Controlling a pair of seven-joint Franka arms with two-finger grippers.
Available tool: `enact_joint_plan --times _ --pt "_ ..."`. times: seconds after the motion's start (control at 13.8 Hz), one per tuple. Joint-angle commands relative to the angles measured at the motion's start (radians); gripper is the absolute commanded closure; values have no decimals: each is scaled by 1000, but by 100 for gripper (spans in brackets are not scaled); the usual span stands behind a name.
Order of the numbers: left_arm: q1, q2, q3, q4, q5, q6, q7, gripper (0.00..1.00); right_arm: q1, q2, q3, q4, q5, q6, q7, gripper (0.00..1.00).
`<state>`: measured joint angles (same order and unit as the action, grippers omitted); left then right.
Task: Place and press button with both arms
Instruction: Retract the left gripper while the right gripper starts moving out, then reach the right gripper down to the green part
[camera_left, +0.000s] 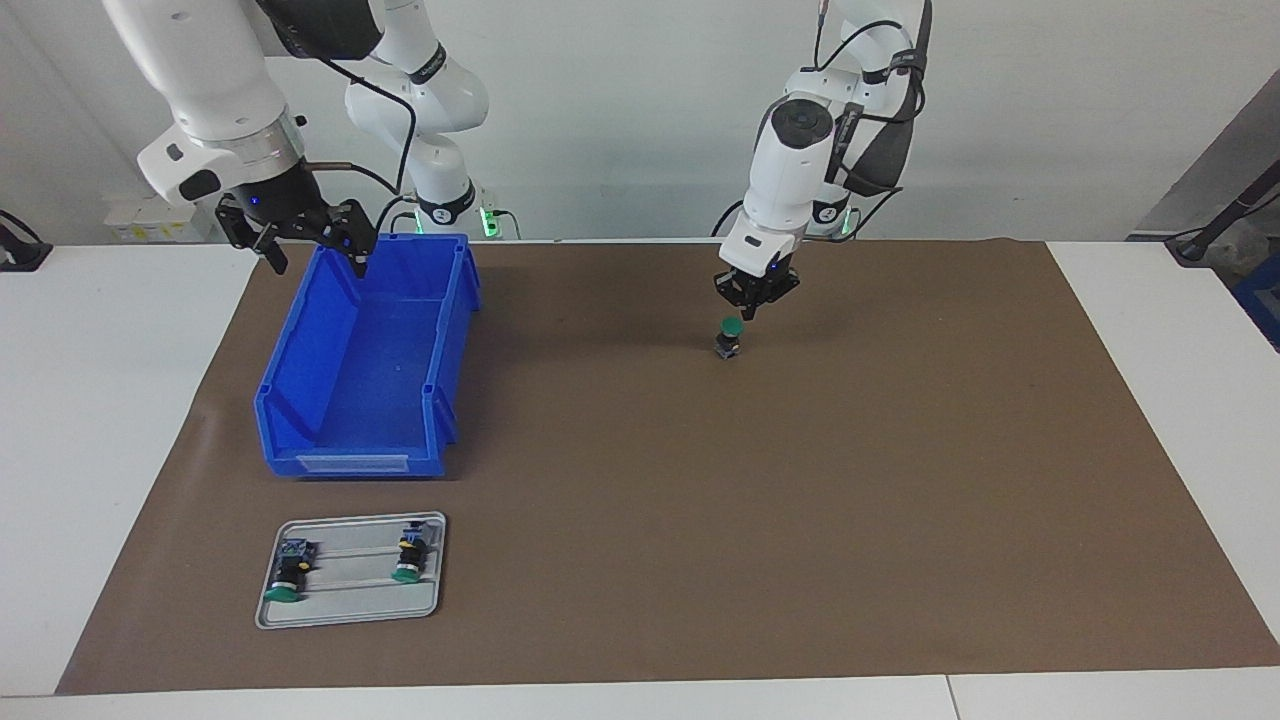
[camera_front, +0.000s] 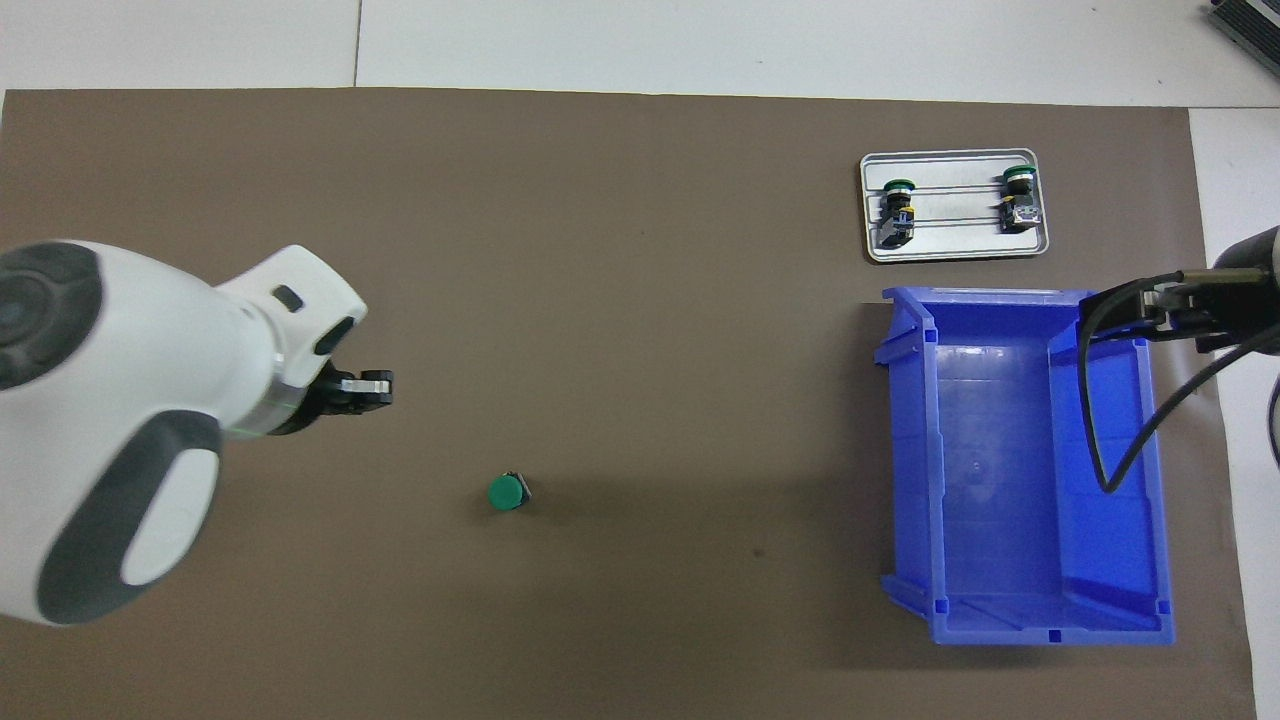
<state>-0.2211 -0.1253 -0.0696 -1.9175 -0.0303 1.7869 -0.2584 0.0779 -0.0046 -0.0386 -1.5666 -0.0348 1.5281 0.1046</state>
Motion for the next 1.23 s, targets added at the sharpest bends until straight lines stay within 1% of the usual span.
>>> enact_joint_plan --times 0.0,0.14,0.22,0.29,0.36,0.43,0.58,0.72,0.8,0.94,1.16 --pt "174 19 -10 110 10 -109 200 98 19 -9 2 -10 13 32 16 0" --pt "253 24 -10 165 12 -150 276 93 54 -11 2 -26 13 55 42 0" --pt "268 35 -10 208 13 -171 289 89 77 -14 2 -33 13 57 76 0" --pt "270 65 -10 260 15 -196 289 84 98 -17 2 -38 13 64 108 0" --pt "270 87 -12 315 26 -230 289 84 126 -18 2 -47 13 81 139 0" --pt "270 116 -12 368 27 -271 289 85 153 -20 2 -62 13 105 168 0" --pt "264 157 -12 448 24 -320 289 96 206 -34 2 -111 13 162 229 0" --pt "259 171 -16 456 27 -305 289 98 268 -44 2 -154 15 220 297 0" --pt "253 190 -18 454 41 -290 289 98 301 -34 2 -158 15 239 335 0" --pt "236 208 -21 436 44 -236 291 98 374 12 2 -158 13 300 439 0" --pt "229 210 -22 378 46 -179 291 98 469 84 2 -155 13 385 567 1"
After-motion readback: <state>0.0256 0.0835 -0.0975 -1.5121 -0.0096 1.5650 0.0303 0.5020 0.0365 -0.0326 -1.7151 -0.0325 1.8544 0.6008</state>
